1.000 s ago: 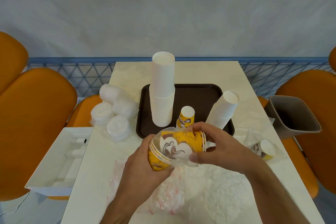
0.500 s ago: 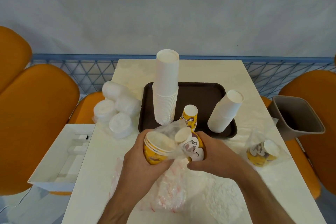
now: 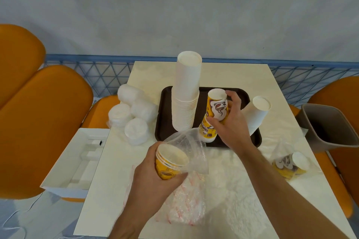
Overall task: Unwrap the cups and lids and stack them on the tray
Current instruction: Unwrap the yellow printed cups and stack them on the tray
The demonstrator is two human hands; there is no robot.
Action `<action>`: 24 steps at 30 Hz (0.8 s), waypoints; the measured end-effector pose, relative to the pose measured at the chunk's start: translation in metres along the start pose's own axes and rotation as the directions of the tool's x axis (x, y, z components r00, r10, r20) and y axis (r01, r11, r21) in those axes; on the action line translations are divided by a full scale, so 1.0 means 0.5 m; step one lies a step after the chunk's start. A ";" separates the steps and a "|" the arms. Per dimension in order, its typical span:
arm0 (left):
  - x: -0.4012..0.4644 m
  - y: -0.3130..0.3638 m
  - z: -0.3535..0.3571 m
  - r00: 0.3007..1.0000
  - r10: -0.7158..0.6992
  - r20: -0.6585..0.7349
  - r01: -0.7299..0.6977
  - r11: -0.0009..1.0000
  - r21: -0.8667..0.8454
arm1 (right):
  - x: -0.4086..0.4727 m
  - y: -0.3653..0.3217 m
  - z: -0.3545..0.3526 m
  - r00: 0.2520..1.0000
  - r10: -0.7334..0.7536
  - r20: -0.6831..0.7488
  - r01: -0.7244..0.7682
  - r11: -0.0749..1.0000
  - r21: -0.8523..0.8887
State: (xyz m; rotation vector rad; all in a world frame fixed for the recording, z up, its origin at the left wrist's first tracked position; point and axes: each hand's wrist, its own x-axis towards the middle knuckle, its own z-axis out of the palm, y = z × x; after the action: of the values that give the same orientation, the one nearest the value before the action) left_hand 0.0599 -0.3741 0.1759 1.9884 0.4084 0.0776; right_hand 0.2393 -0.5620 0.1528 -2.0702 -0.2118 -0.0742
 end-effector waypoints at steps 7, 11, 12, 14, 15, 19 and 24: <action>-0.005 -0.013 -0.011 1.000 0.001 0.009 -0.001 1.000 -0.014 | 0.004 0.063 0.052 0.997 0.024 0.073 -0.007 0.974 -0.226; -0.005 -0.014 -0.010 1.000 -0.010 0.005 0.010 1.000 0.000 | -0.022 0.103 0.065 0.984 0.122 0.128 -0.075 0.944 -0.320; -0.005 -0.015 -0.009 1.000 -0.007 0.005 0.007 1.000 0.005 | -0.027 0.107 0.065 0.982 0.132 0.132 -0.083 0.941 -0.329; -0.004 -0.013 -0.009 1.000 -0.001 0.008 0.000 1.000 0.013 | -0.029 0.108 0.060 0.982 0.127 0.137 -0.071 0.931 -0.357; -0.004 -0.013 -0.008 1.000 0.000 0.012 0.000 1.000 0.014 | -0.028 0.107 0.057 0.982 0.124 0.141 -0.063 0.924 -0.377; -0.002 -0.007 -0.005 1.000 -0.006 0.024 0.006 1.000 0.011 | -0.036 0.077 0.044 0.992 0.078 0.103 -0.028 0.906 -0.422; 0.000 -0.004 0.000 0.999 0.015 0.029 -0.016 1.000 0.022 | -0.088 -0.018 0.010 0.996 0.075 -0.052 -0.082 0.982 -0.170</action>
State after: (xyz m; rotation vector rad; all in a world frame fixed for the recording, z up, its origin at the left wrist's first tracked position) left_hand 0.0591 -0.3732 0.1742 2.0123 0.3763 0.0539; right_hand 0.1941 -0.5588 0.1517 -2.2438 -0.0984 -0.0936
